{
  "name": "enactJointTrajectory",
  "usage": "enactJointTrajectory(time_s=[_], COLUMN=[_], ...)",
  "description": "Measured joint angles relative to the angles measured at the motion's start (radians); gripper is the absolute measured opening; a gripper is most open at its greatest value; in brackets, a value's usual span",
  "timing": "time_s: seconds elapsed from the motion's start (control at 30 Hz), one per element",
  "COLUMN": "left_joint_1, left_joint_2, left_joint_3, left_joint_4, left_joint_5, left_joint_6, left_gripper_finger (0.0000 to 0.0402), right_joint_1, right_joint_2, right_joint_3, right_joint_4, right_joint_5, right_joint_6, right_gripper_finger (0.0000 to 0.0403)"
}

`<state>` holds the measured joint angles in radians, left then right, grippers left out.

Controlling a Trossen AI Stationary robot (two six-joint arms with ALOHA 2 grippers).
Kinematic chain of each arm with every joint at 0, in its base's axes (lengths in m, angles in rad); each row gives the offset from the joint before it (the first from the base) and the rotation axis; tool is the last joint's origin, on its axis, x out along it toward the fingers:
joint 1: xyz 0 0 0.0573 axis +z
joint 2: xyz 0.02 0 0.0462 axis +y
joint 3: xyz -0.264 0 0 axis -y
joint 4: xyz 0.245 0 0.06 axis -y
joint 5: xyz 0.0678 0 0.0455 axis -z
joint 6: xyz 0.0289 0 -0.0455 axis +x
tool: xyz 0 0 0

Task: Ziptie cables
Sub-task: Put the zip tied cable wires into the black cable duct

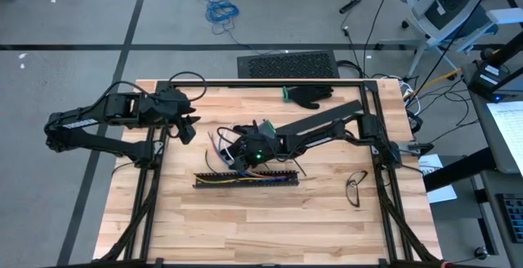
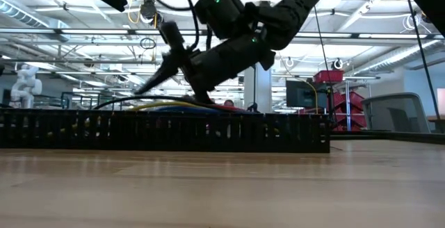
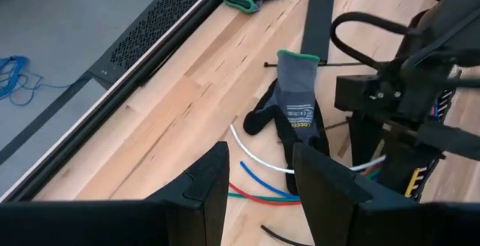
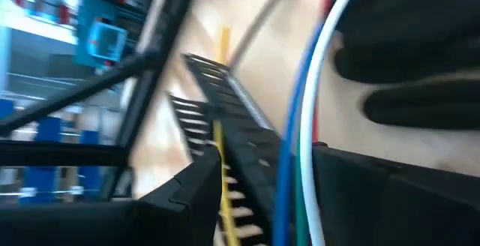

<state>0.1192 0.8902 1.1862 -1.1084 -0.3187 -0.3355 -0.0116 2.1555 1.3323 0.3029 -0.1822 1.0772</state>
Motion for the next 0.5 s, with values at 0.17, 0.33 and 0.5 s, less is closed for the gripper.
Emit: enactJointTrajectory(time_s=[0.17, 0.33, 0.5], left_joint_1=[0.000, 0.000, 0.000], left_joint_2=[0.000, 0.000, 0.000], left_joint_3=[0.000, 0.000, 0.000], left_joint_4=[0.000, 0.000, 0.000], left_joint_5=[0.000, 0.000, 0.000], left_joint_6=[0.000, 0.001, 0.002], left_gripper_finger=[0.0146, 0.0146, 0.0146], right_joint_1=[0.000, 0.000, 0.003], right_joint_2=[-0.002, -0.002, -0.003], right_joint_3=[0.000, 0.000, 0.003], right_joint_4=[0.068, 0.056, 0.093], right_joint_5=[-0.039, -0.110, -0.189], right_joint_6=[0.041, 0.034, 0.044], right_gripper_finger=[0.0183, 0.0183, 0.0183])
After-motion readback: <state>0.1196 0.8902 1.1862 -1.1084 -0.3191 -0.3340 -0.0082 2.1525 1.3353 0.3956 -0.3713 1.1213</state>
